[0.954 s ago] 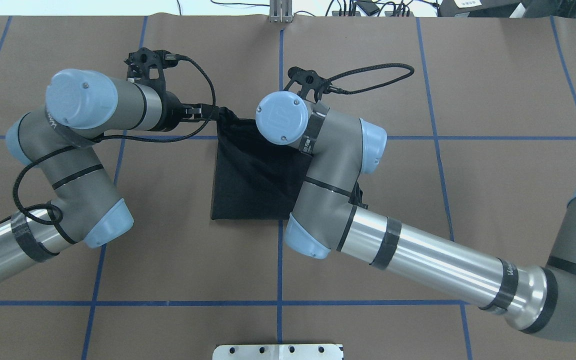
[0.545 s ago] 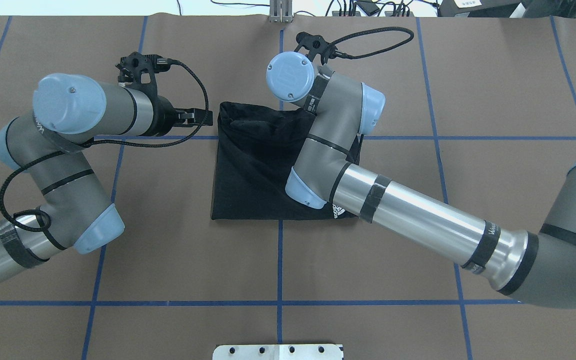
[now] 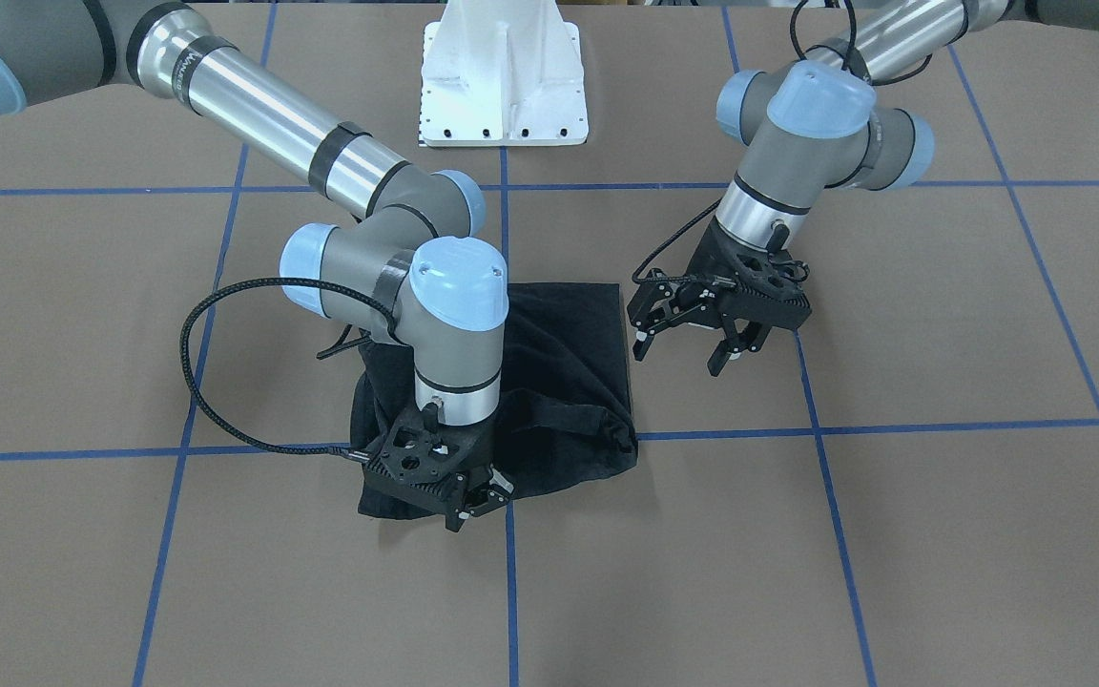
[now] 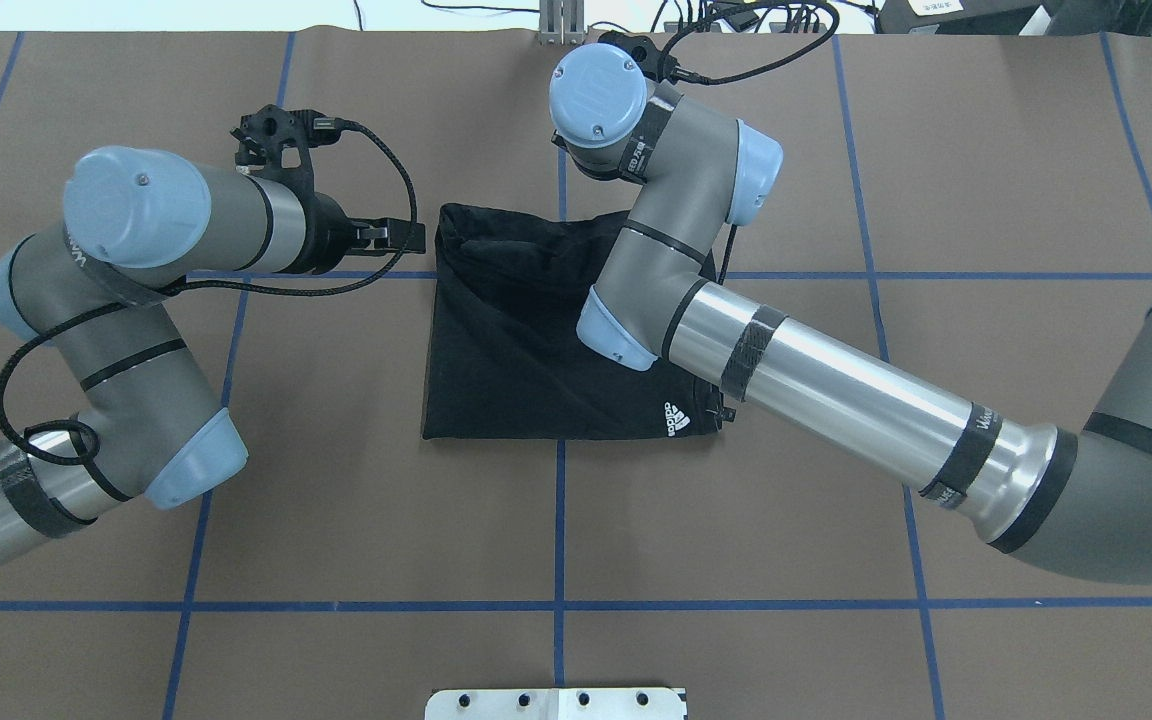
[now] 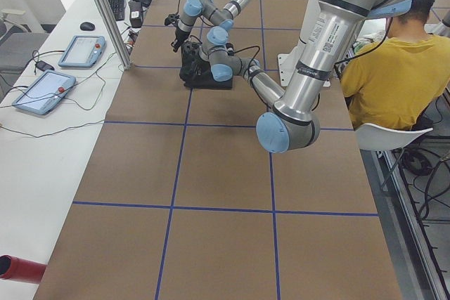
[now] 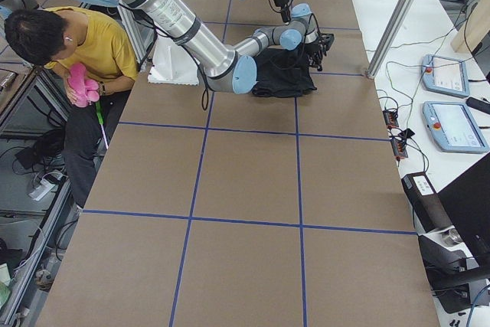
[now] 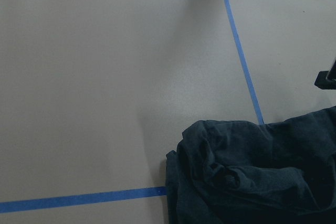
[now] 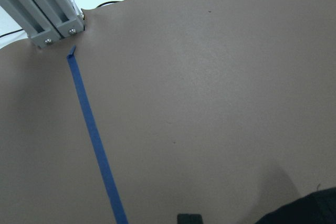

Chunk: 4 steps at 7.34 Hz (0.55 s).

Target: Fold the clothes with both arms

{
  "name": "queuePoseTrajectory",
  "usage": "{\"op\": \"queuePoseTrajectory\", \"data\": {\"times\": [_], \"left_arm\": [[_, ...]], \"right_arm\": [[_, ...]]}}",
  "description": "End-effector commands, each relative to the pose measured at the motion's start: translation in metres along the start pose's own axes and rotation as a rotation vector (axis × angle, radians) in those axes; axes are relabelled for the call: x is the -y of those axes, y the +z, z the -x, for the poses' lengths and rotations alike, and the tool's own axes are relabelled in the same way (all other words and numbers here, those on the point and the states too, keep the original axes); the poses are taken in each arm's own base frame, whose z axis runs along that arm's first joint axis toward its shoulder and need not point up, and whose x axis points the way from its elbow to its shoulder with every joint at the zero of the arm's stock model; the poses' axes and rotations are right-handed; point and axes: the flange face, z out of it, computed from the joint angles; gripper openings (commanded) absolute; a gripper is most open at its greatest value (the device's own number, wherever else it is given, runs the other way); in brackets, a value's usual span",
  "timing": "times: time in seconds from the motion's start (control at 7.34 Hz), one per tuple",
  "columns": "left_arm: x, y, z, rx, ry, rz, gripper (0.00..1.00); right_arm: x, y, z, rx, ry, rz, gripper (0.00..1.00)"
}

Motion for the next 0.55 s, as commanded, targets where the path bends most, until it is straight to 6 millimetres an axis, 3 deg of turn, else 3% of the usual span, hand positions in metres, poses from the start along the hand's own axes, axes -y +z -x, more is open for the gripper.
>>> {"op": "queuePoseTrajectory", "data": {"times": [0.0, 0.14, 0.41], "left_arm": [[-0.002, -0.021, 0.010, 0.051, 0.096, 0.035, 1.00], [0.005, -0.053, 0.026, 0.121, 0.175, 0.048, 1.00], [0.018, -0.111, 0.077, 0.239, 0.301, 0.064, 1.00]], "right_arm": [[0.027, -0.013, -0.018, -0.014, -0.066, 0.085, 1.00], [0.037, -0.028, -0.053, -0.026, -0.125, 0.111, 1.00], [0.058, -0.077, -0.180, -0.044, -0.261, 0.157, 1.00]]}}
